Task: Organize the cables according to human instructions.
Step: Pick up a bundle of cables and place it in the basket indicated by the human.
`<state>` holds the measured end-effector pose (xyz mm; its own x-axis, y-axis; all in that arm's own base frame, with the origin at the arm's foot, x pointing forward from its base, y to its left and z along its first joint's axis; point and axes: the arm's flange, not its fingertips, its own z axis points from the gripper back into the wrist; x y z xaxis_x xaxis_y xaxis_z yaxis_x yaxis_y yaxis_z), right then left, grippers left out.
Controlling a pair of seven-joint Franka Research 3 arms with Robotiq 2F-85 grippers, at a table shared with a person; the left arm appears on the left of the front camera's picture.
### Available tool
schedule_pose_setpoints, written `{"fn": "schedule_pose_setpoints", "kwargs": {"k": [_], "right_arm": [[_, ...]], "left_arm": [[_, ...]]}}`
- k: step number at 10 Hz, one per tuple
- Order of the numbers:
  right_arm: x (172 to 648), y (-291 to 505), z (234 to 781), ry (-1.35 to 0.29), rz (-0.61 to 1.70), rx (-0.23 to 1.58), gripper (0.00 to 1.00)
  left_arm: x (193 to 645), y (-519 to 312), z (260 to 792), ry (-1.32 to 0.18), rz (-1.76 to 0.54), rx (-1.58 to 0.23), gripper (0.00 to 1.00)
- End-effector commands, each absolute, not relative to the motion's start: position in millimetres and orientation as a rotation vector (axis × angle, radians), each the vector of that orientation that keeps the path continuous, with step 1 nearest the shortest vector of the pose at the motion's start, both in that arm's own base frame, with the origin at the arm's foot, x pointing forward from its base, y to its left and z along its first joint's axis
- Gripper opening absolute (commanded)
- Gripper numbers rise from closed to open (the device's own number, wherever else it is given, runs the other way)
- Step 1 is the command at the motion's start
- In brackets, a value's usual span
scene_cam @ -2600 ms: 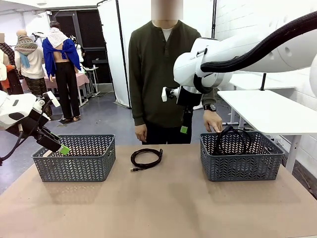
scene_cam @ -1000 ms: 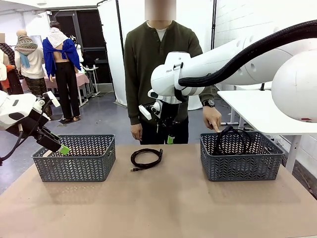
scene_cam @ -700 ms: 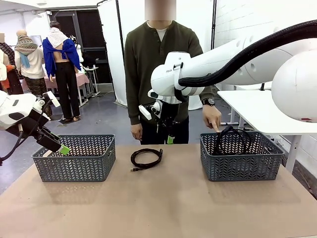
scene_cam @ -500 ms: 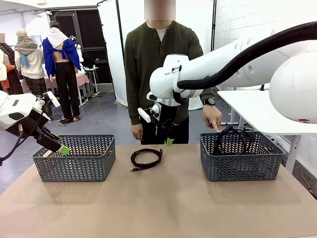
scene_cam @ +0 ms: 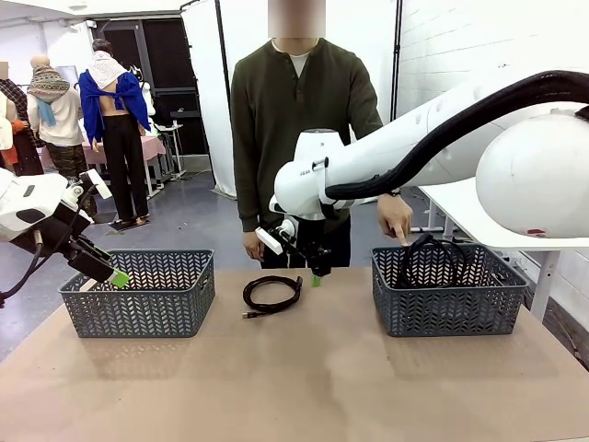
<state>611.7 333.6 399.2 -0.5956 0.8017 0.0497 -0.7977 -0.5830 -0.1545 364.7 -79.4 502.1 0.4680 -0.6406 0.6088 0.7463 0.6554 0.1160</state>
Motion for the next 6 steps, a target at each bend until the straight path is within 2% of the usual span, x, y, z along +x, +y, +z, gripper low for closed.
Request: {"fn": "schedule_pose_setpoints", "kwargs": {"k": [1, 6], "right_arm": [[618, 337, 385, -0.217, 2.270, -0.055, 1.00], [634, 350, 351, -0.153, 2.313, -0.036, 1.00]], "left_arm": [[366, -78, 501, -0.674, -0.855, -0.189, 1.00], [366, -78, 501, -0.674, -0.855, -0.189, 1.00]]}}
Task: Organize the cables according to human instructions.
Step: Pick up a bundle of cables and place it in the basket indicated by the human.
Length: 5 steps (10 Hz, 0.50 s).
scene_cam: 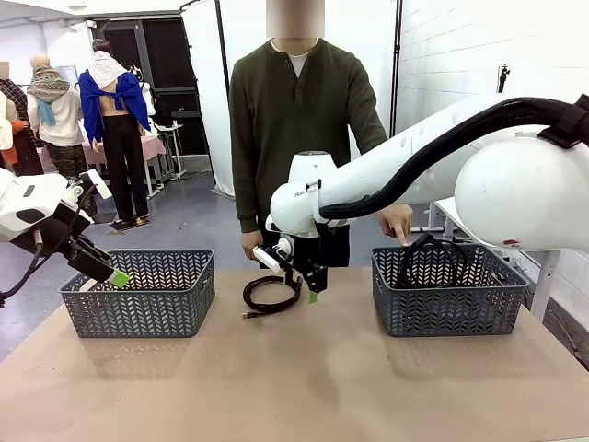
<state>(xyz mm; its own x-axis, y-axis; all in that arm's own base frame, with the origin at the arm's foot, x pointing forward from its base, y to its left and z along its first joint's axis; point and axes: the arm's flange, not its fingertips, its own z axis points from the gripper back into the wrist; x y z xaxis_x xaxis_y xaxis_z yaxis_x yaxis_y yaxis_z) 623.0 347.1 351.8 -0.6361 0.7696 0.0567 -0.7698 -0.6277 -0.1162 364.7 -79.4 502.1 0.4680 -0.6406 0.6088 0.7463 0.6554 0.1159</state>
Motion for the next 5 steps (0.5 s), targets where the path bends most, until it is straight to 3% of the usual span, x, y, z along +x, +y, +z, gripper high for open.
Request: {"fn": "schedule_pose_setpoints", "kwargs": {"k": [1, 5], "right_arm": [[637, 352, 347, -0.133, 2.317, -0.043, 1.00], [626, 349, 347, -0.152, 2.264, -0.006, 1.00]], "left_arm": [[366, -78, 501, -0.674, -0.855, -0.189, 1.00], [366, -78, 501, -0.674, -0.855, -0.189, 1.00]]}}
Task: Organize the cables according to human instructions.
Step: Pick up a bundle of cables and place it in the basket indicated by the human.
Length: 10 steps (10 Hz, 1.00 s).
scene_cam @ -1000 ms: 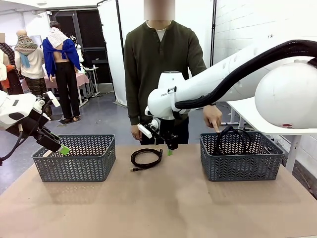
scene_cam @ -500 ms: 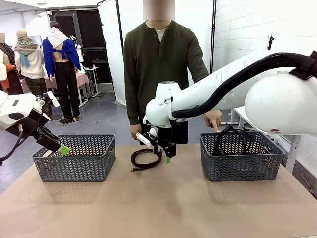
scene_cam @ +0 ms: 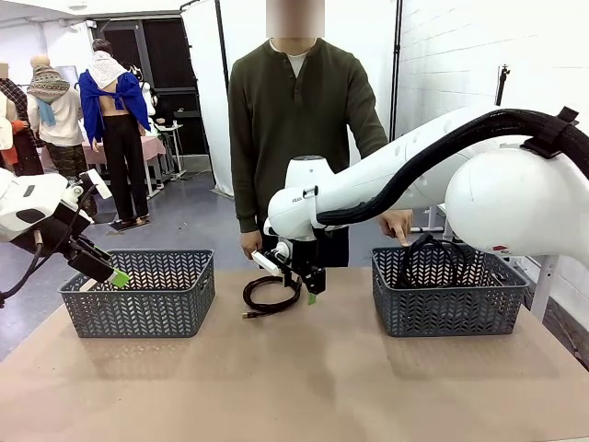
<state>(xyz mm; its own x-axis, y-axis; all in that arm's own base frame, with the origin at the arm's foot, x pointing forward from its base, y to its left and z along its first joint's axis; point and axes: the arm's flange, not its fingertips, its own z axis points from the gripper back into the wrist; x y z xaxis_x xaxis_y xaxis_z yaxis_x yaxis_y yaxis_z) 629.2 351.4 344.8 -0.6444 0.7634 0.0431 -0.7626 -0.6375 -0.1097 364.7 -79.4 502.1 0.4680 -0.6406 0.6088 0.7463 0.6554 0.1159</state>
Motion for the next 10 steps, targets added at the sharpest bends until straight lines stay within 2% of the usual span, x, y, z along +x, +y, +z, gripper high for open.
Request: {"fn": "schedule_pose_setpoints", "kwargs": {"k": [1, 10], "right_arm": [[626, 349, 347, -0.152, 2.264, -0.006, 1.00], [645, 352, 326, -0.159, 2.284, -0.033, 1.00]], "left_arm": [[366, -78, 501, -0.674, -0.855, -0.189, 1.00], [366, -78, 501, -0.674, -0.855, -0.189, 1.00]]}}
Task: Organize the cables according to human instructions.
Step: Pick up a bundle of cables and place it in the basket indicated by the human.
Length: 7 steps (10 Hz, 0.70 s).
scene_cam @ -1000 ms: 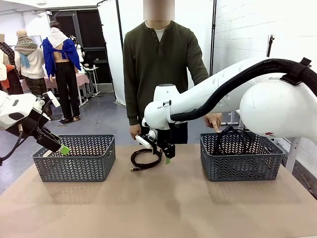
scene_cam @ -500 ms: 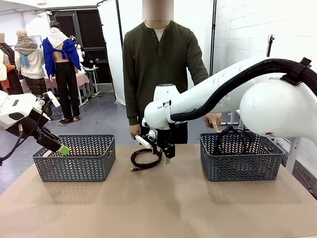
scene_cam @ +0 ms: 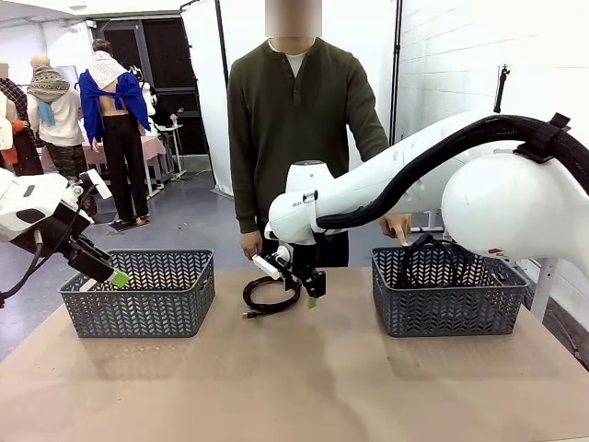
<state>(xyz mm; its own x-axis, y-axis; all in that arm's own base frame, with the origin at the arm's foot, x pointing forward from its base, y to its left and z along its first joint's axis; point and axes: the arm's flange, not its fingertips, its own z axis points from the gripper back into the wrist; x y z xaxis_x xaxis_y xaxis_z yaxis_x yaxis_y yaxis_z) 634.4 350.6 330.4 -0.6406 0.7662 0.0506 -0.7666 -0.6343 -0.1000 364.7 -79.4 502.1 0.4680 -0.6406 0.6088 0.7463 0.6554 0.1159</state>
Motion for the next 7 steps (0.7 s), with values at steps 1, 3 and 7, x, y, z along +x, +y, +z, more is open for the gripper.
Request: {"fn": "schedule_pose_setpoints", "kwargs": {"k": [1, 3, 7], "right_arm": [[648, 352, 323, -0.162, 2.284, -0.039, 1.00], [654, 354, 319, -0.170, 2.282, -0.052, 1.00], [663, 357, 313, -0.137, 2.279, -0.064, 1.00]], "left_arm": [[366, -78, 501, -0.674, -0.855, -0.189, 1.00], [366, -78, 501, -0.674, -0.855, -0.189, 1.00], [366, -78, 501, -0.674, -0.855, -0.189, 1.00]]}}
